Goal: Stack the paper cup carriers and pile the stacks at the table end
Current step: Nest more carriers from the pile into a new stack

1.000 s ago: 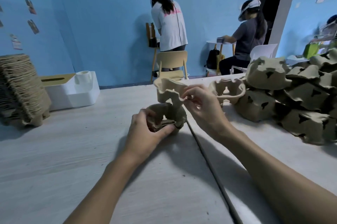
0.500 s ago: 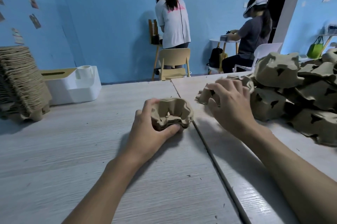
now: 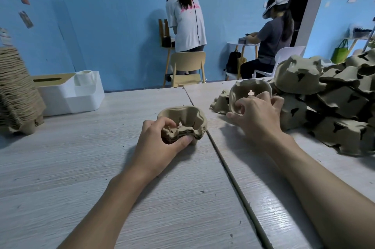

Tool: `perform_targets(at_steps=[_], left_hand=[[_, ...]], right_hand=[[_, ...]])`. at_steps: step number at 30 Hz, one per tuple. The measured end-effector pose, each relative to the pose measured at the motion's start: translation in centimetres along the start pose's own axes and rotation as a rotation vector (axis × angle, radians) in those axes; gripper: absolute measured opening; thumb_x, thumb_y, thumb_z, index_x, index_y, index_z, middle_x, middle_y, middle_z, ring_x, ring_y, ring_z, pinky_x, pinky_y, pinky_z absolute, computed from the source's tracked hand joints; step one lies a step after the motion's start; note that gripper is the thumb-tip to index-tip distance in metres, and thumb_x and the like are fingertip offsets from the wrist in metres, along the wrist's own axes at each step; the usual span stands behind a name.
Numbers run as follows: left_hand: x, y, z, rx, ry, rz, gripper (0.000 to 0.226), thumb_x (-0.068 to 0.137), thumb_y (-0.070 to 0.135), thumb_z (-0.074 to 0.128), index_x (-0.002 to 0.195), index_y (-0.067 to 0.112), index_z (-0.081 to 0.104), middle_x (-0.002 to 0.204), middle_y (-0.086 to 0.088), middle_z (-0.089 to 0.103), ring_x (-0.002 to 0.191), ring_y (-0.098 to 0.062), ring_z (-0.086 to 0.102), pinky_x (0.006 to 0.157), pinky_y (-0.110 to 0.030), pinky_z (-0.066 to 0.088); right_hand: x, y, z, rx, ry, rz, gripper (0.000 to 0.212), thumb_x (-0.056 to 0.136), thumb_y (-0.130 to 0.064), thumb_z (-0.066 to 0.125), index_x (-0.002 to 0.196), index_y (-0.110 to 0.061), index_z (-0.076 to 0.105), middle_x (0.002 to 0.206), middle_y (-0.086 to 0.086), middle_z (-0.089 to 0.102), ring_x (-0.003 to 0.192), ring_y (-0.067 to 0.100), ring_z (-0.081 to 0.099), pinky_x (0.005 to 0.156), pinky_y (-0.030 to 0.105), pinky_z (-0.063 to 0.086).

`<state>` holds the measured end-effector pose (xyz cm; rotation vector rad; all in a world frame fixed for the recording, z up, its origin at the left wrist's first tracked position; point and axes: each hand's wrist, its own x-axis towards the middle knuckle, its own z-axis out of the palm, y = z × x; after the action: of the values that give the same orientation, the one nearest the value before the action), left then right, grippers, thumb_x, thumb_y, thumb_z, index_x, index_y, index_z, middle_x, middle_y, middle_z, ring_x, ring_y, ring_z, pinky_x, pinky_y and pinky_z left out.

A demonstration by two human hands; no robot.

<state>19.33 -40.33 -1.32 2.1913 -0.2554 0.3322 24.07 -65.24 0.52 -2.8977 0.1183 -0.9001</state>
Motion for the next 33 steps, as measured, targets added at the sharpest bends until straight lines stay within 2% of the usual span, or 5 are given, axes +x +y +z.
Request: perform_targets(at_steps=[8, 14, 22, 27, 33], left_hand=[[-0.1, -0.1, 0.0, 0.002, 0.028, 0.006, 0.036, 0.076, 0.043, 0.082, 0.103, 0.032, 0.061, 0.107, 0.004, 0.048, 0.086, 0.007, 0.049, 0.07, 0.005, 0.033], [-0.1, -0.1, -0.1, 0.0, 0.034, 0.01, 0.036, 0.076, 0.042, 0.083, 0.103, 0.031, 0.062, 0.108, 0.003, 0.048, 0.086, 0.006, 0.05, 0.072, 0.003, 0.035], [-0.1, -0.1, -0.1, 0.005, 0.033, 0.016, 0.035, 0.077, 0.043, 0.082, 0.101, 0.032, 0.06, 0.108, 0.003, 0.048, 0.086, 0.008, 0.049, 0.071, 0.005, 0.033], [-0.2, 0.0, -0.1, -0.002, 0.027, 0.012, 0.035, 0.077, 0.043, 0.082, 0.102, 0.033, 0.06, 0.107, 0.006, 0.047, 0.086, 0.008, 0.049, 0.07, 0.006, 0.033], [-0.2, -0.1, -0.2, 0.004, 0.021, 0.014, 0.035, 0.077, 0.043, 0.082, 0.103, 0.033, 0.06, 0.109, 0.004, 0.048, 0.087, 0.008, 0.049, 0.072, 0.004, 0.035]], right_hand=[[0.1, 0.3, 0.6, -0.028, -0.026, 0.048, 0.046, 0.076, -0.07, 0.061, 0.084, -0.025, 0.052, 0.092, -0.004, 0.062, 0.117, 0.022, 0.038, 0.088, 0.044, 0.017], [0.1, 0.6, 1.3, -0.018, 0.087, 0.029, 0.016, 0.085, -0.034, 0.056, 0.098, -0.025, 0.053, 0.079, -0.002, 0.068, 0.105, 0.024, 0.049, 0.087, 0.041, 0.016], [0.1, 0.6, 1.2, -0.078, -0.014, 0.025, 0.052, 0.078, -0.073, 0.058, 0.109, -0.031, 0.057, 0.101, -0.005, 0.068, 0.116, 0.021, 0.039, 0.086, 0.043, 0.017], [-0.1, 0.6, 1.3, -0.089, -0.052, 0.095, 0.05, 0.082, -0.075, 0.047, 0.106, -0.031, 0.046, 0.092, -0.005, 0.068, 0.115, 0.024, 0.039, 0.088, 0.045, 0.018], [-0.4, 0.2, 0.8, -0.03, 0.014, 0.077, 0.032, 0.092, -0.052, 0.044, 0.082, -0.026, 0.059, 0.089, -0.006, 0.065, 0.105, 0.022, 0.043, 0.089, 0.046, 0.022]])
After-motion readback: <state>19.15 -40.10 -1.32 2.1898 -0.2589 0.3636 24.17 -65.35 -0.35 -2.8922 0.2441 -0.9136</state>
